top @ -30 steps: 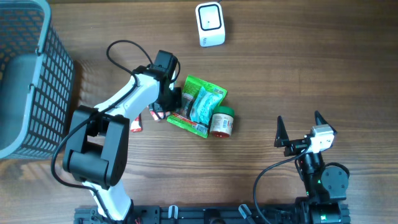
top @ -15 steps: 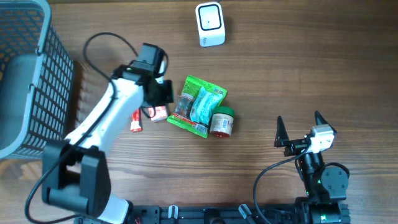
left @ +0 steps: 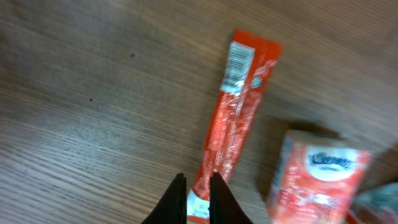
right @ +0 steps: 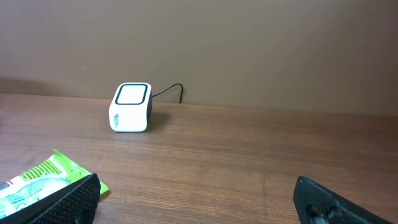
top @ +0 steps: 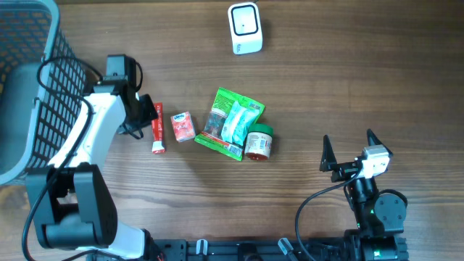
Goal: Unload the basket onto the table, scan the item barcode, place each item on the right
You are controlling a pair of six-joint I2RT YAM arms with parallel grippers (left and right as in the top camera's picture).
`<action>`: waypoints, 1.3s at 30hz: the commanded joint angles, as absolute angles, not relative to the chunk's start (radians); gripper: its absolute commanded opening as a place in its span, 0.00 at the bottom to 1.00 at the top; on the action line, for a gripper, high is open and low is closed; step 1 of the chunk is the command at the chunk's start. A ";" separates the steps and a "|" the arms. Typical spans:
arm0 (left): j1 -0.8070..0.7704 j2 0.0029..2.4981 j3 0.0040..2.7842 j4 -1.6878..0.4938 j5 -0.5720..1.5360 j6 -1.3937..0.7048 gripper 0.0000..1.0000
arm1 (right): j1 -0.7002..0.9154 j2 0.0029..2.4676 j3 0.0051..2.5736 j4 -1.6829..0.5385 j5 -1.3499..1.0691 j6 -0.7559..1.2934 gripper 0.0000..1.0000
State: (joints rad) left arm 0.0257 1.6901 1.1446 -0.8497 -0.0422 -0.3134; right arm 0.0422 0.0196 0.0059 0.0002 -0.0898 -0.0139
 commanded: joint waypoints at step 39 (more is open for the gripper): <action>-0.091 1.677 0.920 -0.423 0.059 -0.233 0.11 | 0.038 0.018 0.005 0.006 -0.102 -0.026 1.00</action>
